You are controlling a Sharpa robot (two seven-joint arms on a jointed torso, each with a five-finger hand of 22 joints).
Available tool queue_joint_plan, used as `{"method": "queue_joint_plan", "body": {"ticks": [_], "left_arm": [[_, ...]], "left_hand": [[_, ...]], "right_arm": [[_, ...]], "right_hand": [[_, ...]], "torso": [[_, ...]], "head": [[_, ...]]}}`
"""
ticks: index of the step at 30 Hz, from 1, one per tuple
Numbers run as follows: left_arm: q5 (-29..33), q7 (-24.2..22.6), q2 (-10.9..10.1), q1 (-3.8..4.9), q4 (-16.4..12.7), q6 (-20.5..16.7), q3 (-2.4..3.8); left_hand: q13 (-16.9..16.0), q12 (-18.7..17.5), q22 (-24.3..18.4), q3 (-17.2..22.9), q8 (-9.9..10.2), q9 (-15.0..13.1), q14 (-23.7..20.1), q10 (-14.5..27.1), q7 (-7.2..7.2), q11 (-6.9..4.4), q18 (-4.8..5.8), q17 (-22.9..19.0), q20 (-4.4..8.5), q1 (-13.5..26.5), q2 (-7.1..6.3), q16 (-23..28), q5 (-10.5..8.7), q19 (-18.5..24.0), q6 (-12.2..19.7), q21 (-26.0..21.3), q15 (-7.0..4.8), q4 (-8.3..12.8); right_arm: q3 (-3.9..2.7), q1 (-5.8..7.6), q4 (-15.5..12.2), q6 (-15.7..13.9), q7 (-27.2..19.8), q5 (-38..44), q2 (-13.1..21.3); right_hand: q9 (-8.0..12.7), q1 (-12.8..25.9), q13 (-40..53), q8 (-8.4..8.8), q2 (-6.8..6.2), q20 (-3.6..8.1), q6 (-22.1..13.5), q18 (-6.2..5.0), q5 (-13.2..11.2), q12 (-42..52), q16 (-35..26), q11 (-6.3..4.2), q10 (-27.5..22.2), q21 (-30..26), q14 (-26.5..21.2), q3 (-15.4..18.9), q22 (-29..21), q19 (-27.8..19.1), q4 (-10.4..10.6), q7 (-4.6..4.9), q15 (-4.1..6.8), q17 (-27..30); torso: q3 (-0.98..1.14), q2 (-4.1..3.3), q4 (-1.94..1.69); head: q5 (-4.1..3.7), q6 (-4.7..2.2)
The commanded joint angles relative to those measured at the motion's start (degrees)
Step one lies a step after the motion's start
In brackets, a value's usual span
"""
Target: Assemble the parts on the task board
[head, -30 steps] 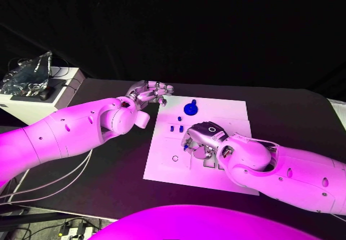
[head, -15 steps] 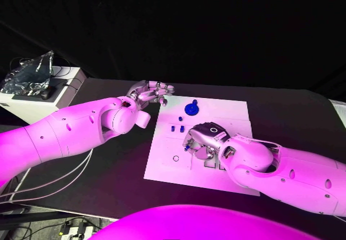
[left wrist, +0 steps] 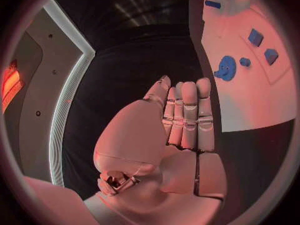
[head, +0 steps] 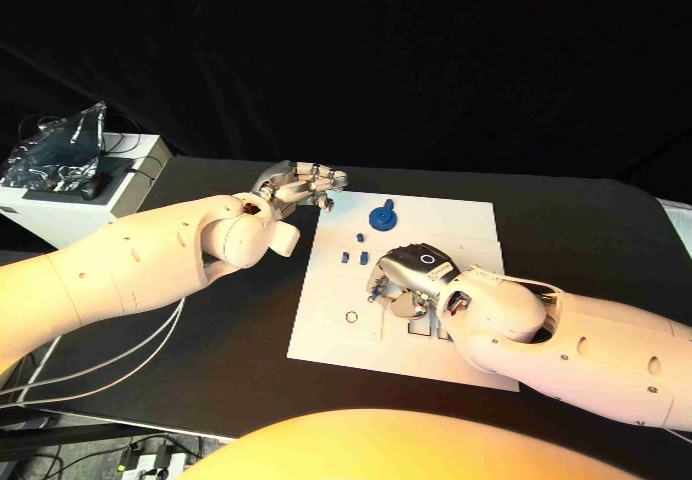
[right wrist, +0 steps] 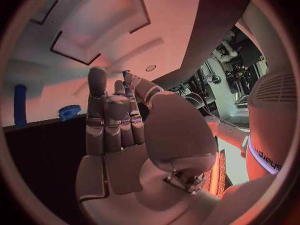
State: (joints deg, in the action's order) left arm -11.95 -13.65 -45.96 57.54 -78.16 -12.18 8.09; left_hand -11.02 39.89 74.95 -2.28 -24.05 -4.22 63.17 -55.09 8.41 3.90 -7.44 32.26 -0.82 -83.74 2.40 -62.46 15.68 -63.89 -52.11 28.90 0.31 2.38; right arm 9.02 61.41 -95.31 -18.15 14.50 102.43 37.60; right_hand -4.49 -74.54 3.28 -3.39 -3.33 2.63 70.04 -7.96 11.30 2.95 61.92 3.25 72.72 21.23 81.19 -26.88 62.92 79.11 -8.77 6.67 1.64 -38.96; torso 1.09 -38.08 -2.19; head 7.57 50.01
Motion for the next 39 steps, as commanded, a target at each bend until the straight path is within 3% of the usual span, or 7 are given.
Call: {"method": "queue_joint_plan", "body": {"ticks": [1,12,26,31,35,39], "left_arm": [[-0.18,-0.17,0.02,0.02,-0.16,0.51,0.06],[-0.18,0.02,-0.1,0.03,-0.18,0.64,0.06],[-0.19,0.19,-0.16,0.03,-0.2,0.81,0.06],[-0.19,0.27,-0.18,0.03,-0.22,0.89,0.06],[-0.2,0.31,-0.21,0.03,-0.23,0.95,0.06],[-0.2,0.37,-0.24,0.03,-0.21,1.03,0.06]], "left_hand": [[0.05,-0.24,0.36,-0.3,-0.26,0.07,0.36,0.15,0.08,0.03,-0.67,0.05,0.04,-0.09,0.09,0.26,0.16,-0.45,0.49,-0.13,0.08,-0.04],[0.05,-0.24,0.36,-0.3,-0.26,0.07,0.36,0.15,0.08,0.03,-0.67,0.05,0.04,-0.09,0.09,0.26,0.16,-0.45,0.49,-0.13,0.08,-0.04],[0.19,-0.21,0.52,-0.36,-0.31,0.08,0.35,0.23,0.09,0.05,-0.67,0.11,0.03,-0.17,0.13,0.32,0.16,-0.53,0.53,-0.37,0.09,-0.08],[0.19,-0.21,0.52,-0.36,-0.31,0.08,0.35,0.23,0.09,0.05,-0.67,0.11,0.03,-0.17,0.13,0.32,0.16,-0.53,0.53,-0.37,0.09,-0.08],[0.23,-0.18,0.57,-0.39,-0.33,0.08,0.34,0.28,0.13,0.08,-0.67,0.13,0.03,-0.2,0.14,0.33,0.15,-0.56,0.6,-0.46,0.11,-0.08],[0.23,-0.18,0.57,-0.39,-0.33,0.08,0.34,0.28,0.13,0.08,-0.67,0.13,0.03,-0.2,0.14,0.33,0.15,-0.56,0.6,-0.46,0.11,-0.08]], "right_arm": [[0.1,-0.16,0.33,0.86,-0.13,0.75,-0.27],[0.13,-0.47,0.06,-0.31,-0.44,0.75,-0.51],[0.16,-0.53,0.61,1.18,-0.44,0.55,-0.56],[0.32,-0.55,1.87,1.03,-0.7,0.02,-1.2],[0.46,-0.66,2.54,0.77,-0.86,-0.2,-1.58],[0.53,-0.75,2.73,0.43,-1.07,-0.49,-1.65]], "right_hand": [[-0.06,-0.45,0.08,-0.29,1.03,-0.01,0.42,-1.51,0.09,0.35,0.33,-0.06,0.15,-0.17,-0.01,0.08,0.07,0.24,-0.03,-0.18,0.27,-0.06],[-0.06,-0.45,0.08,-0.29,1.03,-0.01,0.42,-1.51,0.09,0.35,0.33,-0.06,0.15,-0.17,-0.01,0.08,0.07,0.24,-0.03,-0.18,0.27,-0.06],[0.09,-0.36,0.08,-0.21,0.87,-0.1,-0.2,-1.48,-0.08,0.36,0.18,0.21,-0.71,-2.57,-0.1,0.15,2.17,0.94,0.08,0.06,0.13,0.09],[0.66,1.23,0.06,-0.14,-2.04,-0.98,-3.85,-1.95,0.77,0.41,0.3,1.65,-5.36,-3.28,-0.22,2.06,2.03,1.13,1.34,1.02,-0.95,0.18],[0.72,1.66,0.07,-0.13,-3.6,-1.55,-5.66,-2.29,-0.43,0.44,0.23,2.3,-8.45,-3.99,-0.35,4.47,1.56,1.33,2.58,0.45,-1.45,0.44],[0.69,0.17,0.07,-0.14,-3.77,-1.99,-6.15,-2.72,-0.32,0.43,0.24,2.52,-9.5,-4.95,-0.38,8.25,0.78,1.88,3.99,0.36,-1.66,0.7]], "torso": [[0.01,-0.02,-0.05],[0.01,0.02,-0.02],[-0.01,0.0,0.03],[0.02,-0.01,-0.03],[0.02,0.01,-0.03],[0.01,0.03,-0.01]], "head": [[-0.02,-0.01],[0.33,-0.01],[0.21,-0.01],[0.24,-0.01],[0.28,-0.01],[0.27,-0.01]]}}
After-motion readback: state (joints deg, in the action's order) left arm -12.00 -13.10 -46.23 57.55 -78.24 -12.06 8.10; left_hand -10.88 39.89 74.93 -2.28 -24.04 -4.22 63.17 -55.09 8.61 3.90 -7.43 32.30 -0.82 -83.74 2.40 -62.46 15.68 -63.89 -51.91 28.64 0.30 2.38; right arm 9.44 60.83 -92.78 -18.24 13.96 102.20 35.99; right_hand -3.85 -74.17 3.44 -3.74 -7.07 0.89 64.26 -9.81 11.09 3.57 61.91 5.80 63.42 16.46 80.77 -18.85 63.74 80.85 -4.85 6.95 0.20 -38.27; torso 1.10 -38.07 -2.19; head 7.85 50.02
